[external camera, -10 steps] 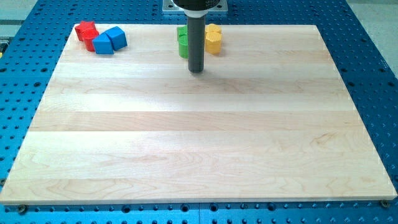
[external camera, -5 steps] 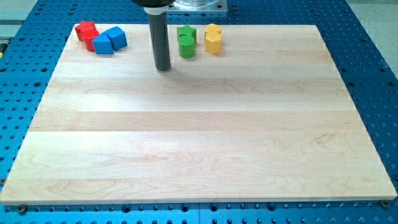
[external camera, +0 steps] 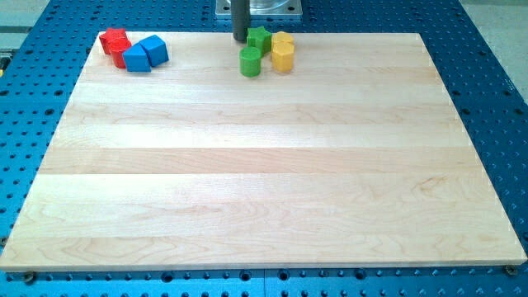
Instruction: Push the green blocks slightly down
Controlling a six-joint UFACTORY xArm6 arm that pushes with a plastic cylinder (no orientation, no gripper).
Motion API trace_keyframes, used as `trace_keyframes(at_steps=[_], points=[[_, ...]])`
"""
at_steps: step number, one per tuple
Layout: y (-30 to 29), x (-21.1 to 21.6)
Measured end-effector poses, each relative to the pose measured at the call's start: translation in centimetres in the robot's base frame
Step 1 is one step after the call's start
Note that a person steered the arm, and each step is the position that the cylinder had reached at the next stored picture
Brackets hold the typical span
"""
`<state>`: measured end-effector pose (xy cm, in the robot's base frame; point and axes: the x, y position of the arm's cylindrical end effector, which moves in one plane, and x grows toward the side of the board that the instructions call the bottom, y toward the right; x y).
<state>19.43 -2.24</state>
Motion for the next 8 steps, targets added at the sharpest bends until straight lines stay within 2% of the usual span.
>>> trace_keyframes(at_steps=[1, 2, 4, 5, 6, 7, 8], points=[[4.0, -0.1], [4.7, 1.1], [-5.6, 8.5], [-4.6, 5.1], [-0.3, 1.7], [0.0, 3.2], [-1.5, 7.4]])
